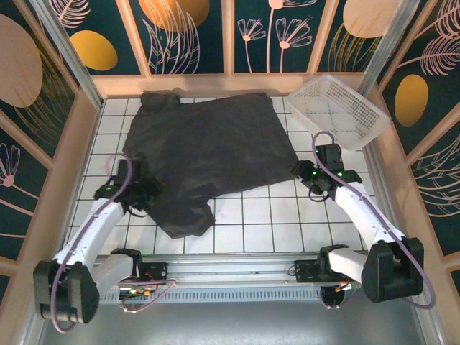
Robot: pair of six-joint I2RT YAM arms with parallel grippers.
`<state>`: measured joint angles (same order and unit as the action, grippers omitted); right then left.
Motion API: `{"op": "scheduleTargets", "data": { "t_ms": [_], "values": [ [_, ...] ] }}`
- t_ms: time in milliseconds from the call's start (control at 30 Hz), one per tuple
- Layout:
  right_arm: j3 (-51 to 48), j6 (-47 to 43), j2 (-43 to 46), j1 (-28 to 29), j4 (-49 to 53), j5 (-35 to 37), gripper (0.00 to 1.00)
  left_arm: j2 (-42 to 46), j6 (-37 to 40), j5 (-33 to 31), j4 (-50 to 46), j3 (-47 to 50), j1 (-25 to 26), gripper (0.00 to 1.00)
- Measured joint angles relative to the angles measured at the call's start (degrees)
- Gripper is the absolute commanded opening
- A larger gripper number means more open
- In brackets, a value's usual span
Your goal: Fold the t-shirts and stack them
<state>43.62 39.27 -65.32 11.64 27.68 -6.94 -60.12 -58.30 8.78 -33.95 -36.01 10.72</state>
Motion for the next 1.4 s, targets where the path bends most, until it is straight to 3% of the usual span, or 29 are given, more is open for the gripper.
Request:
{"op": "scheduleTargets", "data": {
  "t_ms": [133,300,467,567,633,700,733,867,1000,1133,1400],
  "values": [
    [3.39,-0.17,-2.54,5.09,0.46,2.58,0.59,-0.48,-1.05,-0.26,-3.89,4.81,11.41,0.45],
    [6.71,-0.15,-4.76,8.81,0.39,4.44,0.59,5.44,-5.46,-1.11,-8.35,9.16,16.31,0.51],
    [6.75,-0.13,-5.2,9.53,0.44,5.03,0.59,7.3,-9.64,-0.57,-6.82,12.44,17.11,0.52],
    [6.49,-0.15,-5.25,9.53,0.42,5.64,0.59,5.11,-11.87,-0.24,-4.57,13.2,17.2,0.46],
    [5.97,-0.13,-5.25,9.38,0.39,5.88,0.58,2.78,-13.62,-0.68,-4.74,12.85,17.22,0.29],
    [5.05,-0.09,-5.25,8.72,0.15,6.03,0.56,0.66,-14.56,-1.55,-6.6,11.89,17.27,0.03],
    [4.46,0.07,-5.25,7.89,0.13,6.16,0.56,0.15,-15.08,-1.77,-7.1,11.28,17.29,0.0],
    [2.32,0.74,-5.46,2.58,0.02,7.13,0.5,2.05,-17.27,-4.72,-5.55,10.88,18.03,0.0],
    [1.99,1.38,-8.09,-1.07,-0.02,8.31,0.47,13.2,-21.77,-11.87,-12.0,7.67,18.08,0.0],
    [1.99,1.75,-12.28,-1.14,0.0,8.41,0.45,20.52,-25.99,-14.29,-15.93,6.21,18.08,0.0],
    [2.12,1.55,-15.85,-1.16,-1.49,8.87,0.45,23.47,-31.1,-18.49,-23.06,6.29,18.08,0.0]
  ]
}}
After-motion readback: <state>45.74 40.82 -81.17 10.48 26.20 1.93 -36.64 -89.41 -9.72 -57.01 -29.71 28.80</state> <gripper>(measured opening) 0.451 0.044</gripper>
